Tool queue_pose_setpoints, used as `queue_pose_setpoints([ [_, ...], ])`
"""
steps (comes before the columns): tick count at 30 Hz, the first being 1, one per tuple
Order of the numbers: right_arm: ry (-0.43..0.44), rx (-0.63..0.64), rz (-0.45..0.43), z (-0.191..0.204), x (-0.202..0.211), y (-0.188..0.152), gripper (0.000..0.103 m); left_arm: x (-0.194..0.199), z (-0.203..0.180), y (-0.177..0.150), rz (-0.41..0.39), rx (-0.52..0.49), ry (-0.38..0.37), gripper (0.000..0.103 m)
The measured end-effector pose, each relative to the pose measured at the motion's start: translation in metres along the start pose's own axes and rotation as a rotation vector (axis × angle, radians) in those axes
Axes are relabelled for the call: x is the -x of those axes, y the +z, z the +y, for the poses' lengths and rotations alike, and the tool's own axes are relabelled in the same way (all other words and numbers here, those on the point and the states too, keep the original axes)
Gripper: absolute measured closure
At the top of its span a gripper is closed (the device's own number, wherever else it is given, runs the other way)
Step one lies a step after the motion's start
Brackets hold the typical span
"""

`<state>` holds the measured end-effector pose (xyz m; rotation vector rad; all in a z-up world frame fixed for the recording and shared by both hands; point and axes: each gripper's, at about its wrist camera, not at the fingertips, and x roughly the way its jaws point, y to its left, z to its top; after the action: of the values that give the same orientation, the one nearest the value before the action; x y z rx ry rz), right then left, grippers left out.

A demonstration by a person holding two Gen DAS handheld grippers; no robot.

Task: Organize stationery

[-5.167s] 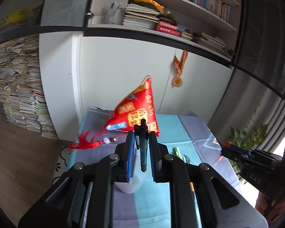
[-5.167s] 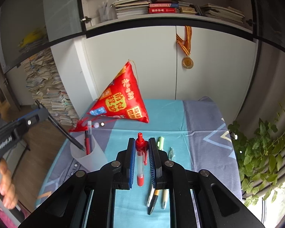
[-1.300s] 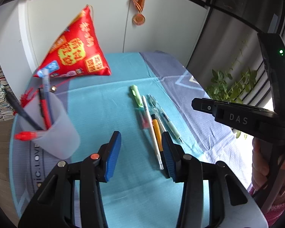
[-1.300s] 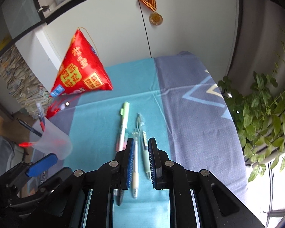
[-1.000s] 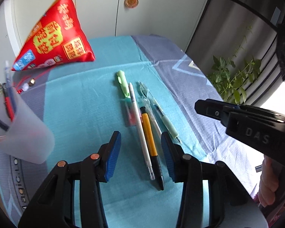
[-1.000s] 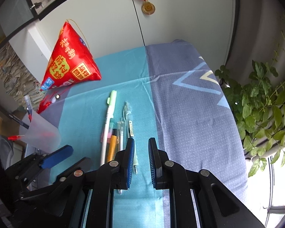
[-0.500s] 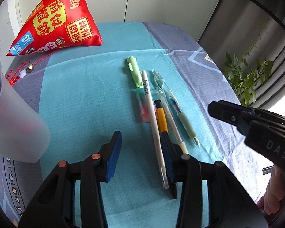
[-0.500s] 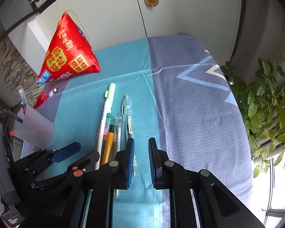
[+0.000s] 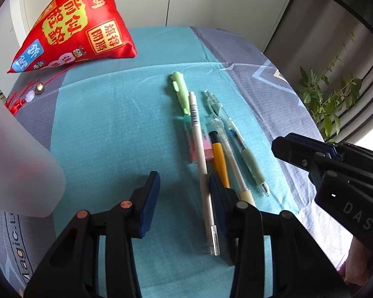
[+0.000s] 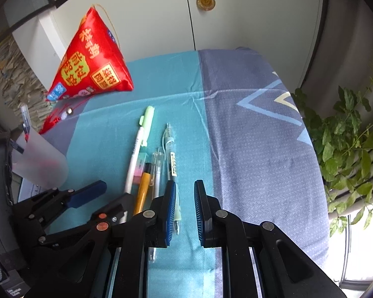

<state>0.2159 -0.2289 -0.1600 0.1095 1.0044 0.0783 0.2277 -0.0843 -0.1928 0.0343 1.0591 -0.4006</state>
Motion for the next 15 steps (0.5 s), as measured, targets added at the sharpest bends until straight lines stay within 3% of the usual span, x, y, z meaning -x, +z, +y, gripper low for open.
queue_pose_setpoints([
  [6,0.0,0.031,0.048,0.006,-0.015,-0.002,0.088,-0.002,0.002,0.002,-0.001,0.006,0.014,0.066],
  [8,0.004,0.038,0.058,0.008,-0.018,-0.002,0.088,-0.004,0.0,0.004,-0.005,-0.001,0.022,0.072],
  [10,0.01,0.042,0.07,0.01,-0.021,-0.002,0.088,-0.006,-0.001,0.006,-0.009,-0.007,0.033,0.093],
  [15,0.012,0.053,0.106,0.012,-0.033,-0.002,0.088,-0.007,0.007,0.008,0.012,0.019,-0.012,0.097],
])
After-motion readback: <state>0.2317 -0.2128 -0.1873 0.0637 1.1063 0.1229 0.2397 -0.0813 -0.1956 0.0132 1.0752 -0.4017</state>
